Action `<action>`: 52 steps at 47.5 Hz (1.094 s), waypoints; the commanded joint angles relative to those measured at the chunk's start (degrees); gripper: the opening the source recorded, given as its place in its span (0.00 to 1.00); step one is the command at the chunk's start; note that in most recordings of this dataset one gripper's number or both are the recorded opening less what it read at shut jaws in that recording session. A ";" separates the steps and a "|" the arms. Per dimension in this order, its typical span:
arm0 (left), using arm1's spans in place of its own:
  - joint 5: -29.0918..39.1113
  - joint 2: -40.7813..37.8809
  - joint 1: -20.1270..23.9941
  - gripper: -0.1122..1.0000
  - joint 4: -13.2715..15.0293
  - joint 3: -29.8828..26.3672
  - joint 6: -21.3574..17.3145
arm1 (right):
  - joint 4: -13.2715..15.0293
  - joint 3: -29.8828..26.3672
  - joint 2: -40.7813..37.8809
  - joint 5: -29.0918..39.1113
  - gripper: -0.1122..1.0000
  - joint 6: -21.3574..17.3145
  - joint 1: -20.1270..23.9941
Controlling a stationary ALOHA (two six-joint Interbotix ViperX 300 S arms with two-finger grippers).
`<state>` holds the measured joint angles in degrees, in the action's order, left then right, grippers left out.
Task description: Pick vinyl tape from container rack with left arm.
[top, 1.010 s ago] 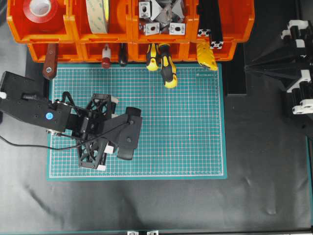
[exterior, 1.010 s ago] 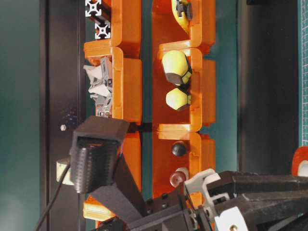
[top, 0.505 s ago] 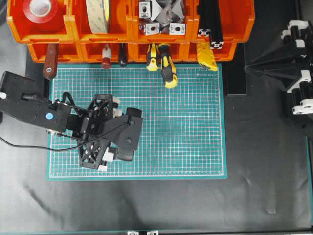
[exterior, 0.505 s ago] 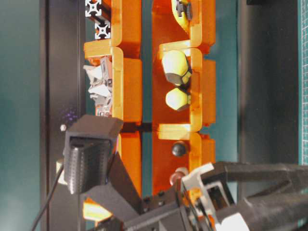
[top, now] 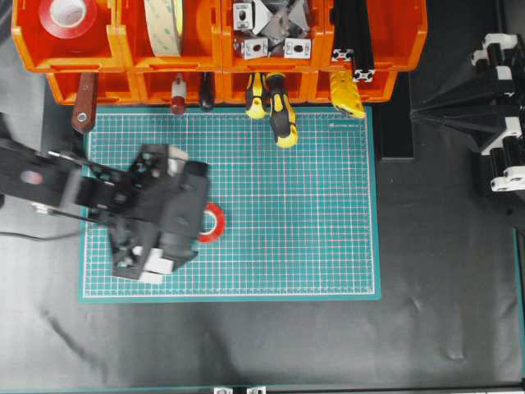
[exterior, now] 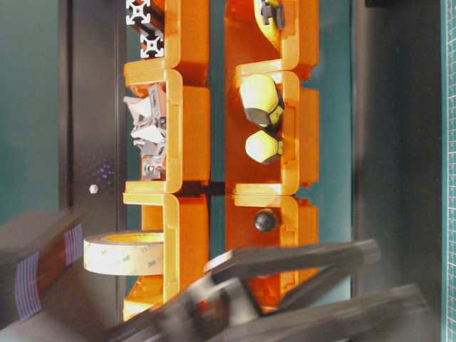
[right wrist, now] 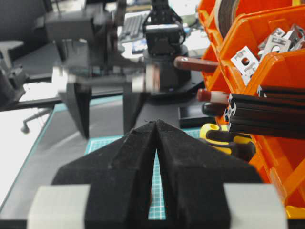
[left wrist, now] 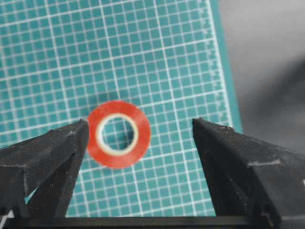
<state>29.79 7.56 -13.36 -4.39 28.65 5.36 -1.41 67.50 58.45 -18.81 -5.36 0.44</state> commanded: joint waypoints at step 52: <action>-9.32 64.69 0.97 0.84 0.00 27.42 -0.18 | 0.00 -1.67 0.00 -0.79 0.10 -0.09 1.05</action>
<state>23.55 72.33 -13.18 -4.39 55.72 5.27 -1.41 67.59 58.71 -18.81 -5.36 1.41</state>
